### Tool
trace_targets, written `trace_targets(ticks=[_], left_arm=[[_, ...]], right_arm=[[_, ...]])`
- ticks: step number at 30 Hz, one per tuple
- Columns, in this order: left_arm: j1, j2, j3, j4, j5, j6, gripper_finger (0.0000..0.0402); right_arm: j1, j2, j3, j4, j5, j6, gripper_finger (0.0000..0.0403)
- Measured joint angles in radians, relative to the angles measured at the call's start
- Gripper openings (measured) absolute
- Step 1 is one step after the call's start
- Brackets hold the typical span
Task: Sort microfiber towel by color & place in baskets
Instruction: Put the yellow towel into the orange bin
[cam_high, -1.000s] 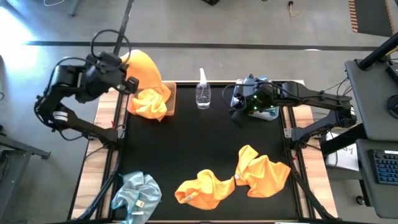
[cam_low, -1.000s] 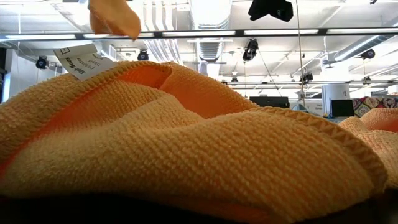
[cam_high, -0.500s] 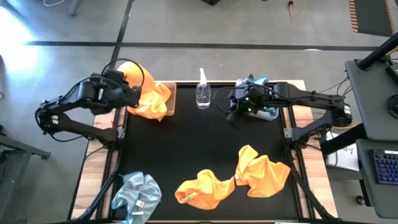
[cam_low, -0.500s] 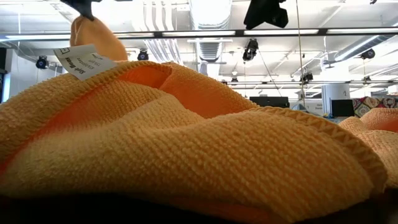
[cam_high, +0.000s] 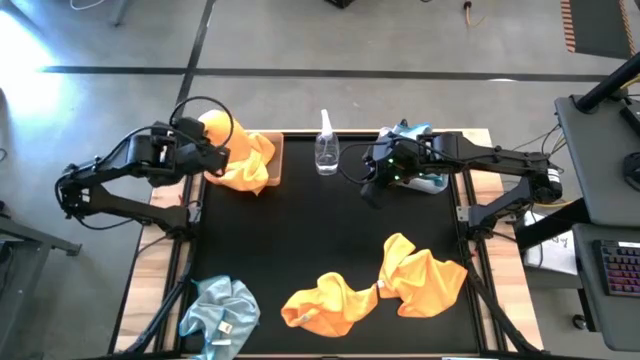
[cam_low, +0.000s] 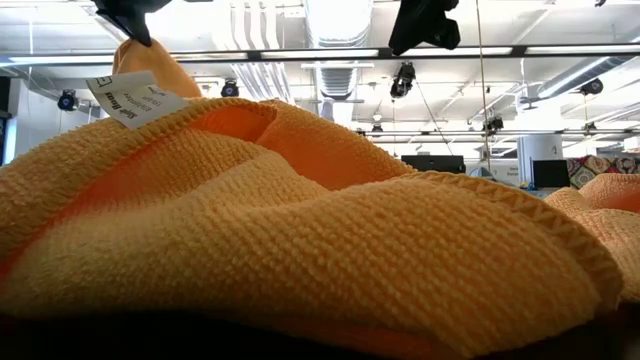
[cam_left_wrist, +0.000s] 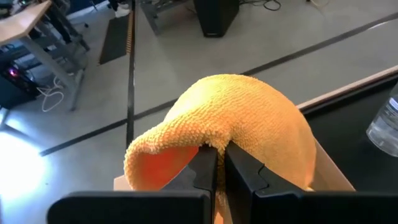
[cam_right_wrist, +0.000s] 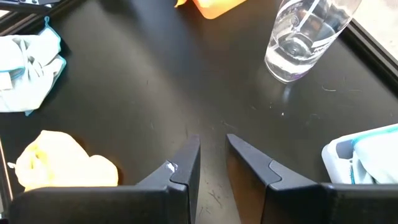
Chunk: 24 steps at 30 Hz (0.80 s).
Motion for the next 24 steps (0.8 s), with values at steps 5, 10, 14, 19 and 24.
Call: trace_targets(ticks=[5, 10, 14, 19, 24], left_arm=[[0.095, -0.024, -0.004, 0.116, 0.059, 0.16, 0.0002], [0.22, -0.033, -0.023, 0.295, 0.197, 0.358, 0.0002], [0.317, -0.032, -0.068, 0.4, 0.33, 0.465, 0.0002], [0.442, -0.03, -0.157, 0.431, 0.459, 0.512, 0.0002], [0.571, -0.034, -0.257, 0.542, 0.673, 0.553, 0.0002]], right_arm=[[0.0, 0.0, 0.0, 0.0, 0.0, 0.0, 0.0068], [0.0, 0.0, 0.0, 0.0, 0.0, 0.001, 0.0068], [0.0, 0.0, 0.0, 0.0, 0.0, 0.003, 0.0068], [0.0, 0.0, 0.0, -0.003, 0.0, 0.01, 0.0068], [0.0, 0.0, 0.0, -0.003, 0.0, 0.011, 0.0068]])
